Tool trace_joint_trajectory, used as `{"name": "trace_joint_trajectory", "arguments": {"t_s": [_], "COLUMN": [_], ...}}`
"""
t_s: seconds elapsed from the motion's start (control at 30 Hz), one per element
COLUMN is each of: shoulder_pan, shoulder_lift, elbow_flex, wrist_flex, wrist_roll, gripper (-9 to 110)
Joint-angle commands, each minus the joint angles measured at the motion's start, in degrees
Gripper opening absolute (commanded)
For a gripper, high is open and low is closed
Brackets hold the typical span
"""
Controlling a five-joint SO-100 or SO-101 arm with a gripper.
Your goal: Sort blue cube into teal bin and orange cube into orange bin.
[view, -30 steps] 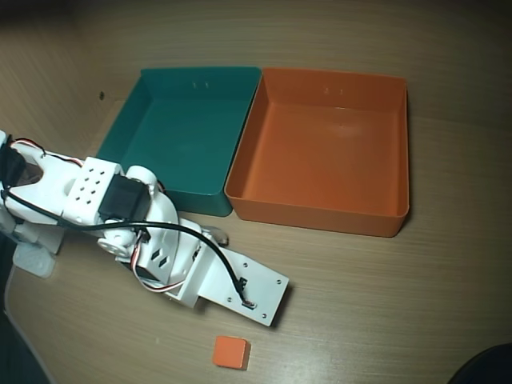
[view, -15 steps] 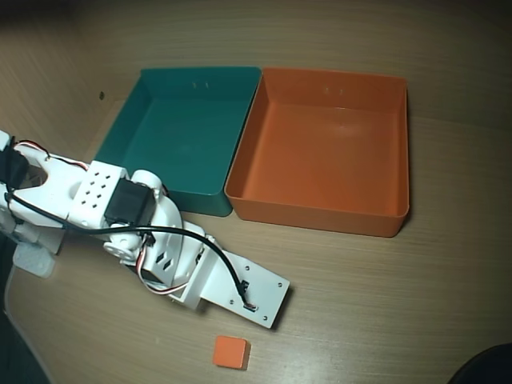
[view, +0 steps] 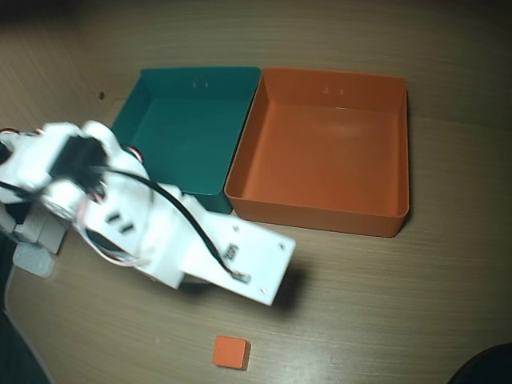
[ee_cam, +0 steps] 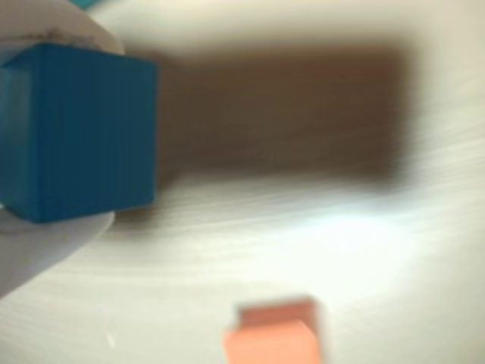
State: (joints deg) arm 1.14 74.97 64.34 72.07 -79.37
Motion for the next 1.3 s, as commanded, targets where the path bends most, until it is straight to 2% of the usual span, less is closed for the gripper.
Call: {"name": "trace_joint_trajectory", "arguments": {"t_s": [0.0,0.4,0.63,1.03,1.13,1.27], "shoulder_pan": [-3.52,-26.37,-37.71,-41.40,-41.57,-41.40], "shoulder_lift": [12.83,15.82,16.17,14.50,12.48,11.78], "elbow_flex": [-4.31,-3.52,7.47,19.78,19.42,19.34], "wrist_flex": [-0.44,0.53,0.09,-0.44,-0.44,-0.44], "wrist_roll": [-0.44,-0.44,-0.44,-0.44,-0.44,-0.44], "gripper": [-6,-6,-6,-5,0,13]}}
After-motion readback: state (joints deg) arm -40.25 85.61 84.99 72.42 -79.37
